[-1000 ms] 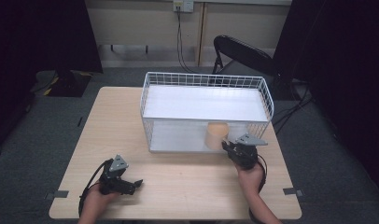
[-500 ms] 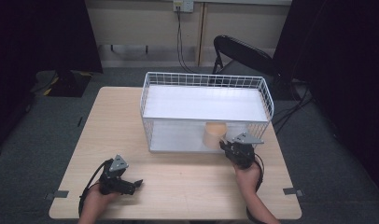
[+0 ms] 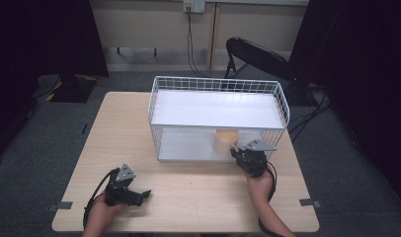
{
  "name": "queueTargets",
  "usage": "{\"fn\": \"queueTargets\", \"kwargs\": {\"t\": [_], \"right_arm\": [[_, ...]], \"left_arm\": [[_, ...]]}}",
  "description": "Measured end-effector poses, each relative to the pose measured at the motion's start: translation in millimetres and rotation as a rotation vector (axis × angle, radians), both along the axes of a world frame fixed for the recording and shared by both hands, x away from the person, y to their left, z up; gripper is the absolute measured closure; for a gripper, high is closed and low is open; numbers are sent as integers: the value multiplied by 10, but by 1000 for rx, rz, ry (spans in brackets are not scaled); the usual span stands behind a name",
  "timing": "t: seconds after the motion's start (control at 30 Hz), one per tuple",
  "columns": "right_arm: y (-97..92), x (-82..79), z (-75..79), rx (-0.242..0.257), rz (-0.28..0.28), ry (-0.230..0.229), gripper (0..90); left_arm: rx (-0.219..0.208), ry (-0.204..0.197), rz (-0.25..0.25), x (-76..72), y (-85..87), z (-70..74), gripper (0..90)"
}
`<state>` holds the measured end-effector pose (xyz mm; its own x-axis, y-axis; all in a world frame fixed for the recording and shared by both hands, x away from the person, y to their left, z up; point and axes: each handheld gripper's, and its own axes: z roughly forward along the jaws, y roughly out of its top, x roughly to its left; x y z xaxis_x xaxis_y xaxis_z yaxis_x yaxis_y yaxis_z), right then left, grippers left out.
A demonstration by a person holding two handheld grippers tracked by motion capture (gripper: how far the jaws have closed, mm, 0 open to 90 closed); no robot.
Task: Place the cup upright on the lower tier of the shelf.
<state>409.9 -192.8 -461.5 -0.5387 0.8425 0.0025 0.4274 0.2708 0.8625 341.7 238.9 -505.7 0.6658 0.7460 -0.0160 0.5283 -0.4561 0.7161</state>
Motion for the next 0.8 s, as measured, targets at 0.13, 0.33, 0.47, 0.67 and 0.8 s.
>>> {"fn": "queueTargets", "kwargs": {"t": [0.13, 0.33, 0.47, 0.67, 0.8], "right_arm": [[11, 9, -1, 1, -2, -1, 793], [16, 16, -2, 6, 0, 0, 791], [-2, -4, -5, 8, -11, -4, 697], [-77, -70, -3, 32, -14, -2, 660], [-120, -128, 23, 48, -8, -9, 669]], "left_arm": [[0, 0, 0, 0, 0, 0, 0], [0, 0, 0, 0, 0, 0, 0], [1, 0, 0, -2, 1, 0, 0], [0, 0, 1, -4, 0, 0, 0], [0, 0, 1, -4, 0, 0, 0]]}}
